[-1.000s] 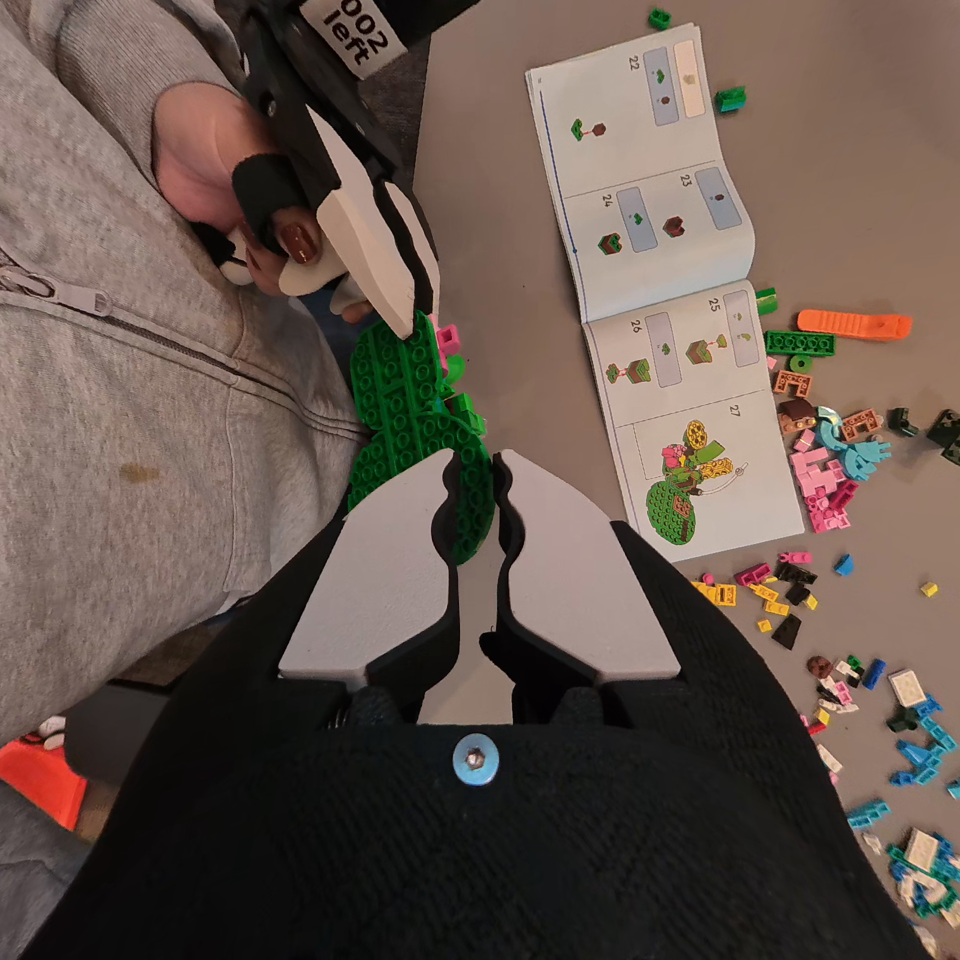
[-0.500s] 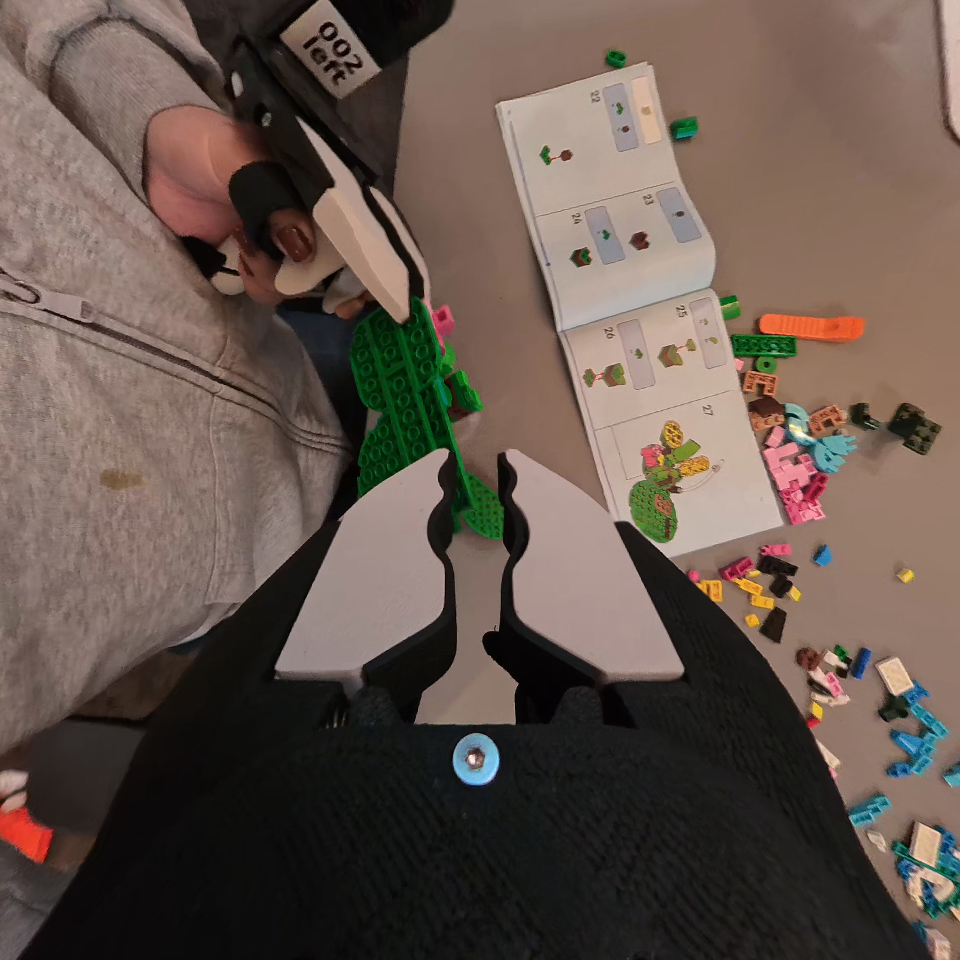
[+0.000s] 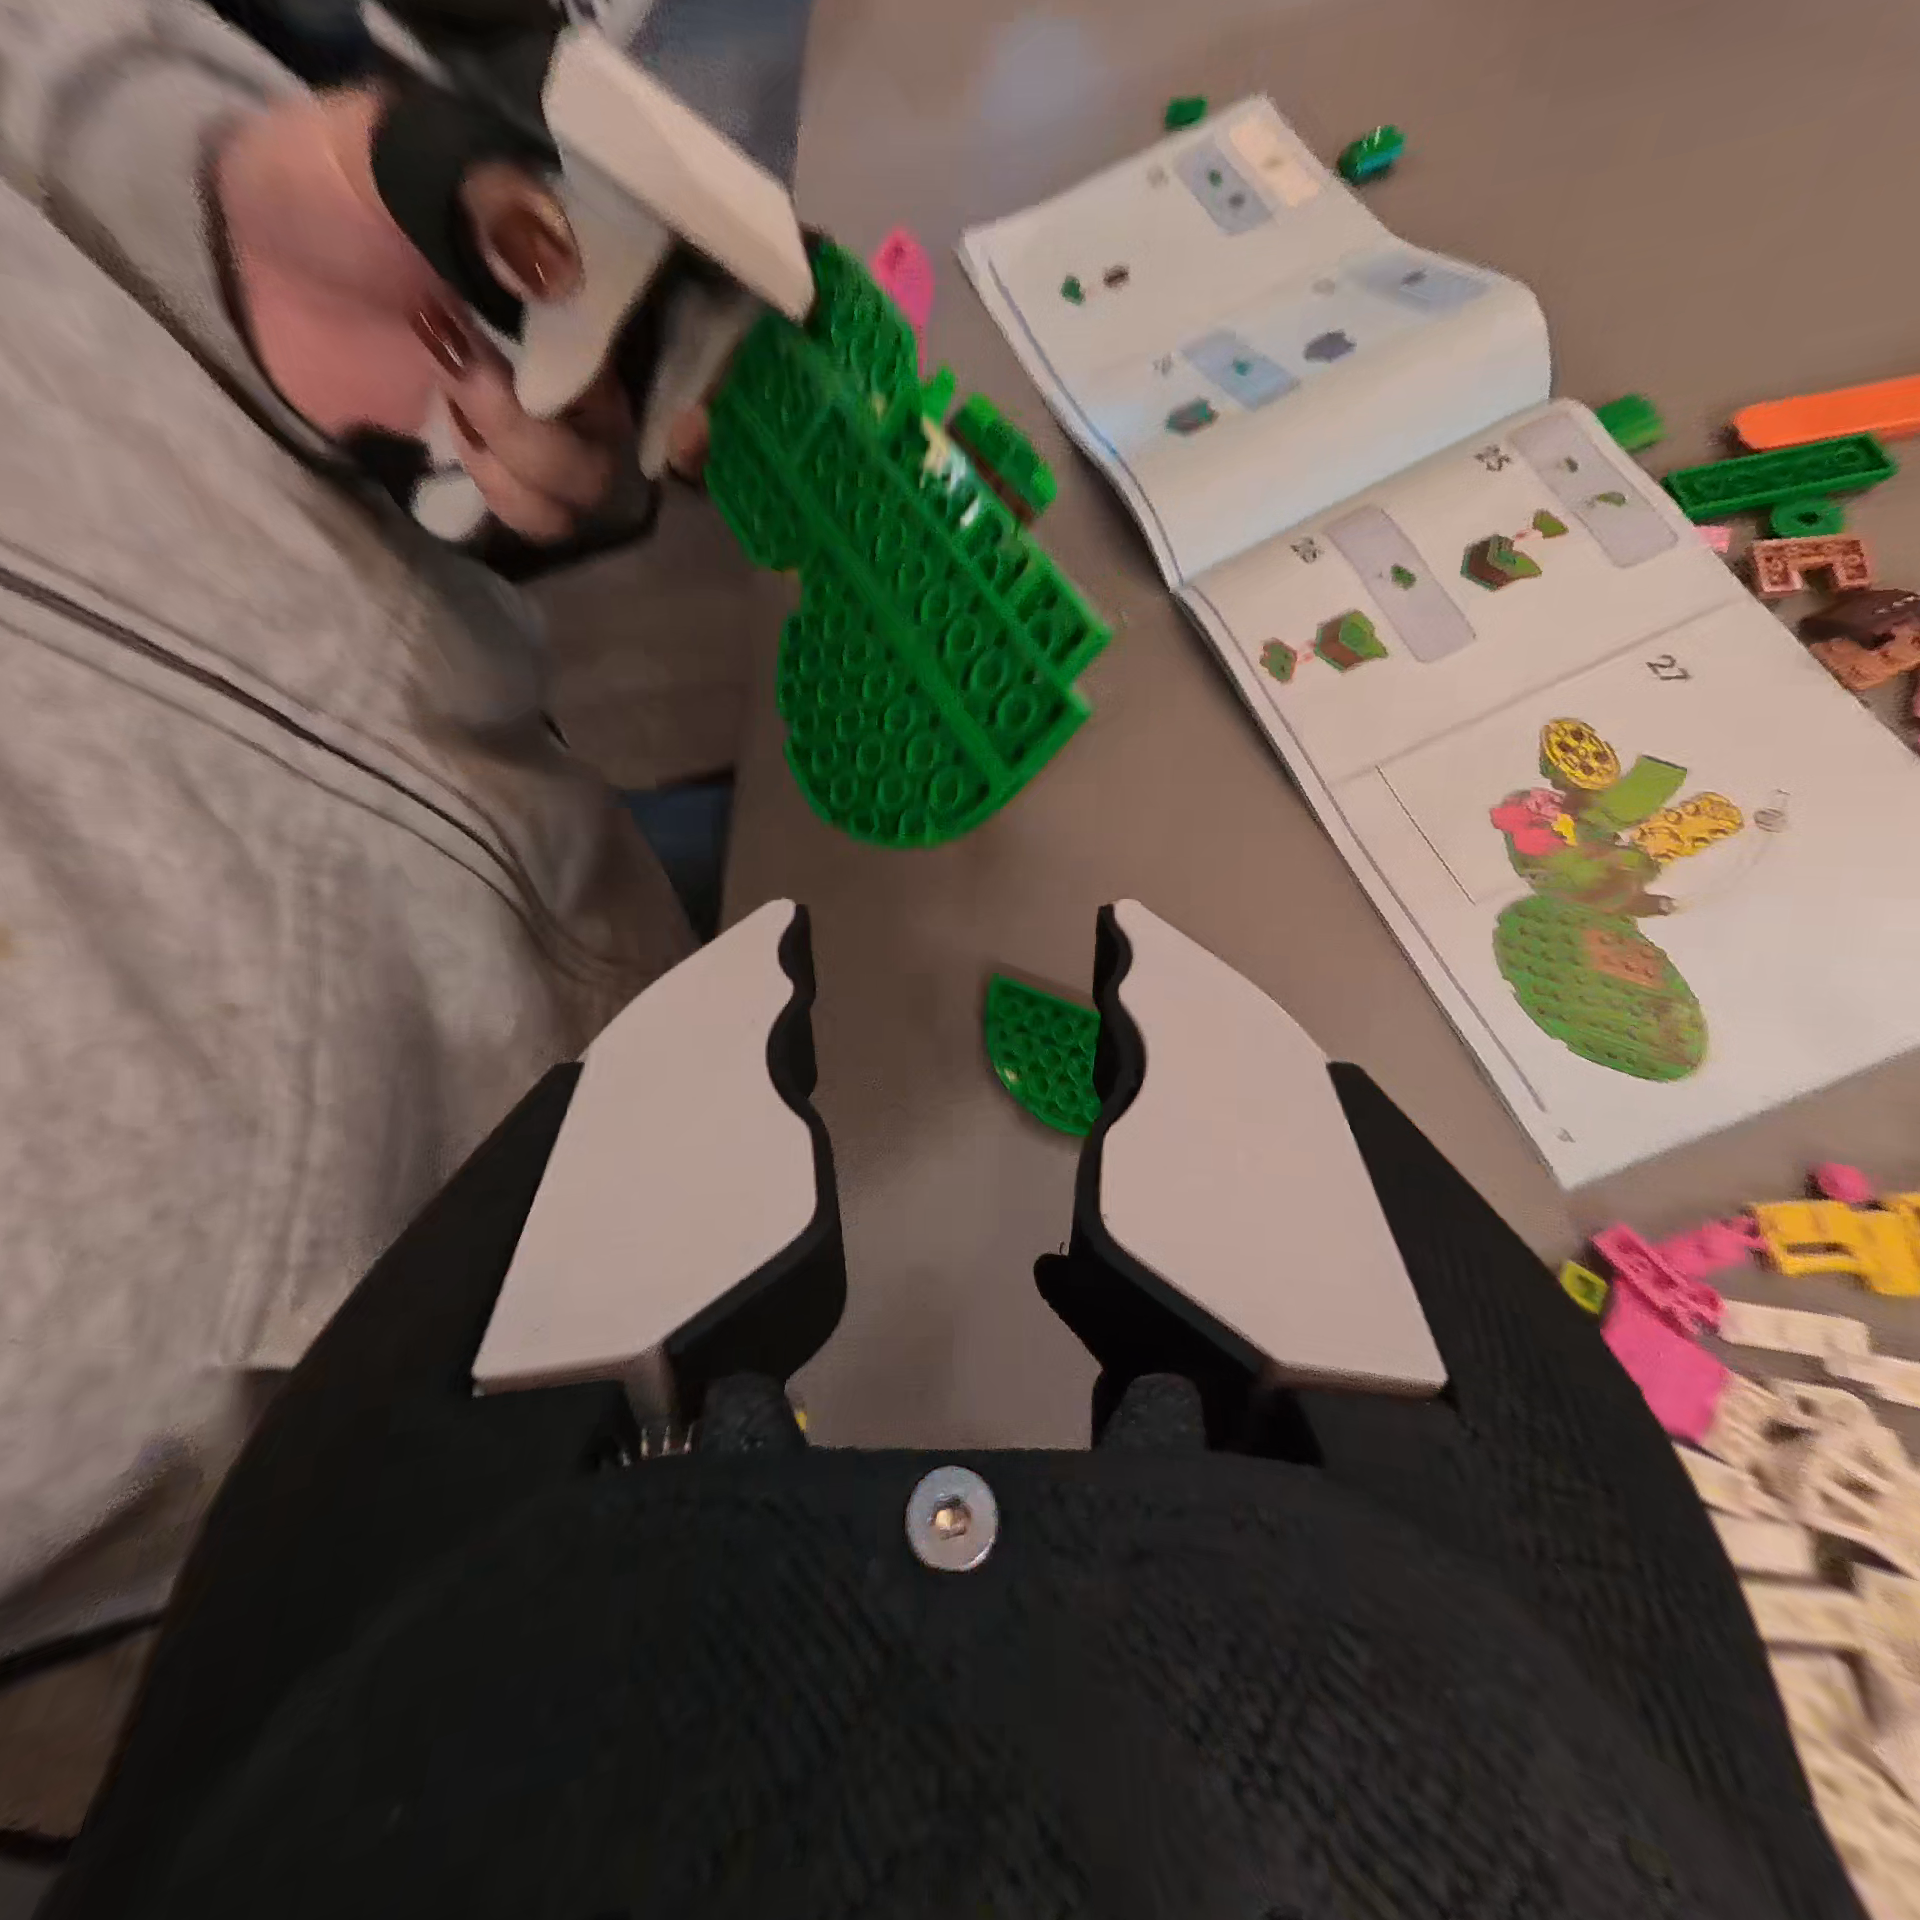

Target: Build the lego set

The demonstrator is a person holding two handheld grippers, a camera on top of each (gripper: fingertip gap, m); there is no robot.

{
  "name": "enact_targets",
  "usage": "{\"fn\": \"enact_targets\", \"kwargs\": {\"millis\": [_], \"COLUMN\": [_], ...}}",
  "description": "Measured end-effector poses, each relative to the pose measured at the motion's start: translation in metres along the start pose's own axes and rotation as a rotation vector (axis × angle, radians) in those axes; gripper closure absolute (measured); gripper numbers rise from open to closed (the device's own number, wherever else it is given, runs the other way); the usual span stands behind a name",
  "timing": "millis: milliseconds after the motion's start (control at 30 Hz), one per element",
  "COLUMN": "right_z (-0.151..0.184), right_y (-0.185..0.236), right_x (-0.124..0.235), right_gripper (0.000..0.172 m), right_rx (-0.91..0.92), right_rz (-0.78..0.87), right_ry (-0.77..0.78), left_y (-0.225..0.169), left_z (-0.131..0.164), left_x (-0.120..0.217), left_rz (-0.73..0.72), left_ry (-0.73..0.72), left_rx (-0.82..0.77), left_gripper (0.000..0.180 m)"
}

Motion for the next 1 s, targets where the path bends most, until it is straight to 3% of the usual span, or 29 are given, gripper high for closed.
{"fn": "enact_targets", "kwargs": {"millis": [100,233,367,500,667,833,1000], "right_z": [-0.009,-0.024,-0.031,-0.03,-0.03,-0.029,-0.024], "right_y": [-0.002,0.002,0.013,0.024,0.028,0.026,0.009], "right_x": [0.007,0.014,0.011,0.002,-0.003,-0.006,-0.004], "right_gripper": [0.126,0.139,0.139,0.14,0.149,0.159,0.162], "right_rx": [-0.032,0.051,0.244,0.362,0.42,0.35,0.094], "right_rz": [-0.008,-0.004,0.051,0.055,0.048,-0.018,-0.02], "right_ry": [-0.115,-0.149,-0.051,0.074,0.124,0.099,-0.022], "left_y": [-0.003,-0.012,-0.026,-0.033,-0.038,-0.039,-0.039], "left_z": [-0.009,-0.02,-0.02,-0.015,-0.011,-0.013,-0.026], "left_x": [-0.006,-0.012,-0.016,-0.017,-0.018,-0.02,-0.02], "left_rz": [0.034,0.097,0.228,0.265,0.306,0.297,0.218], "left_ry": [0.079,0.169,0.224,0.277,0.322,0.305,0.202], "left_rx": [-0.12,-0.371,-0.6,-0.794,-0.881,-0.869,-0.931], "left_gripper": [0.173,0.173,0.173,0.173,0.173,0.172,0.125]}}
Point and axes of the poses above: each gripper's, where its closed fingertips meet, x back along the fingers, z out of its underside, y = z × x across the jaws, the point moved 7 cm from there along x, back along the fingers, and after that the axes turned 9 degrees about -y, right-handed, at the moved point
